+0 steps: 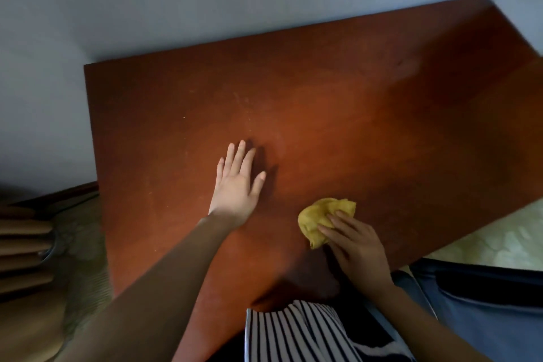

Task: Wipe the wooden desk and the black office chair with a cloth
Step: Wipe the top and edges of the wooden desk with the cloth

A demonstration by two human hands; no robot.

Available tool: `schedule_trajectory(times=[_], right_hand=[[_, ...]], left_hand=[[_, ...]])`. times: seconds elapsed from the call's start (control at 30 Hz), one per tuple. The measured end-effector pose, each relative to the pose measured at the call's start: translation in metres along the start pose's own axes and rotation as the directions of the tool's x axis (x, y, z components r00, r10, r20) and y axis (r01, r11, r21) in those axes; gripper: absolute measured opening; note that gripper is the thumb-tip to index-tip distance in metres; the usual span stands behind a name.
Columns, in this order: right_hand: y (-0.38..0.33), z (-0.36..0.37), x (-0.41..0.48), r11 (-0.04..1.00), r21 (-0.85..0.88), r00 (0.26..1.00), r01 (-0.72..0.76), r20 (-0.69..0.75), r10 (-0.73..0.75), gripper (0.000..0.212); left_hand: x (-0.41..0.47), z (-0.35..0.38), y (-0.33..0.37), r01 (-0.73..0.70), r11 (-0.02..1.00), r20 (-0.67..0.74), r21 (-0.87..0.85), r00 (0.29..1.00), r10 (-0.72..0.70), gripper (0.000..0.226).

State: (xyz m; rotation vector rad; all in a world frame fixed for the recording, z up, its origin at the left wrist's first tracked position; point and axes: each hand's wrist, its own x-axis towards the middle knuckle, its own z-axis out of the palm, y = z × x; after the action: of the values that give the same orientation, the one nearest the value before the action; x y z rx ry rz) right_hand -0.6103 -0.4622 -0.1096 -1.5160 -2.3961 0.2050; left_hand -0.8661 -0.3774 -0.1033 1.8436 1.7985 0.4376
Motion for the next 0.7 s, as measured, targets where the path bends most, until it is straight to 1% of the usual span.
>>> schedule_trajectory(times=[0.03,0.1,0.2,0.27,0.37,0.4,0.5,0.57,0.7], right_hand=[[0.005,-0.002,0.005,0.995,0.003,0.995,-0.095,-0.029,0.096,0.021],[0.02,-0.006,0.019,0.964,0.028,0.964,-0.265,-0.03,0.266,0.029],[0.043,-0.012,0.05,0.921,0.045,0.921,-0.388,-0.03,0.389,0.026],[0.058,-0.012,0.076,0.895,0.049,0.895,-0.444,-0.023,0.445,0.026],[0.077,-0.011,0.122,0.873,0.032,0.874,-0.486,0.011,0.486,0.031],[0.083,-0.007,0.142,0.871,0.035,0.872,-0.49,0.028,0.489,0.031],[0.087,-0.002,0.189,0.887,0.016,0.887,-0.461,0.028,0.46,0.032],[0.083,0.007,0.218,0.904,0.006,0.904,-0.427,0.011,0.427,0.031],[0.059,0.027,0.247,0.901,0.018,0.901,-0.434,-0.013,0.435,0.03]], left_hand=[[0.006,0.0,0.0,-0.01,1.0,-0.021,0.013,1.0,0.011,0.056],[0.022,0.0,-0.002,-0.018,0.998,-0.049,0.057,0.999,0.021,0.055],[0.041,-0.001,-0.006,0.005,0.993,-0.094,0.114,0.996,0.006,0.055],[0.053,0.0,-0.008,0.04,0.996,-0.115,0.084,0.993,-0.031,0.055],[0.062,0.004,-0.007,0.098,0.994,-0.146,0.054,0.985,-0.089,0.055],[0.064,0.006,-0.009,0.119,0.991,-0.157,0.066,0.982,-0.108,0.056],[0.063,0.01,-0.008,0.123,0.985,-0.189,0.124,0.977,-0.098,0.056],[0.064,0.013,-0.009,0.147,0.98,-0.197,0.133,0.973,-0.119,0.057],[0.067,0.013,-0.011,0.179,0.976,-0.21,0.126,0.966,-0.15,0.059]])
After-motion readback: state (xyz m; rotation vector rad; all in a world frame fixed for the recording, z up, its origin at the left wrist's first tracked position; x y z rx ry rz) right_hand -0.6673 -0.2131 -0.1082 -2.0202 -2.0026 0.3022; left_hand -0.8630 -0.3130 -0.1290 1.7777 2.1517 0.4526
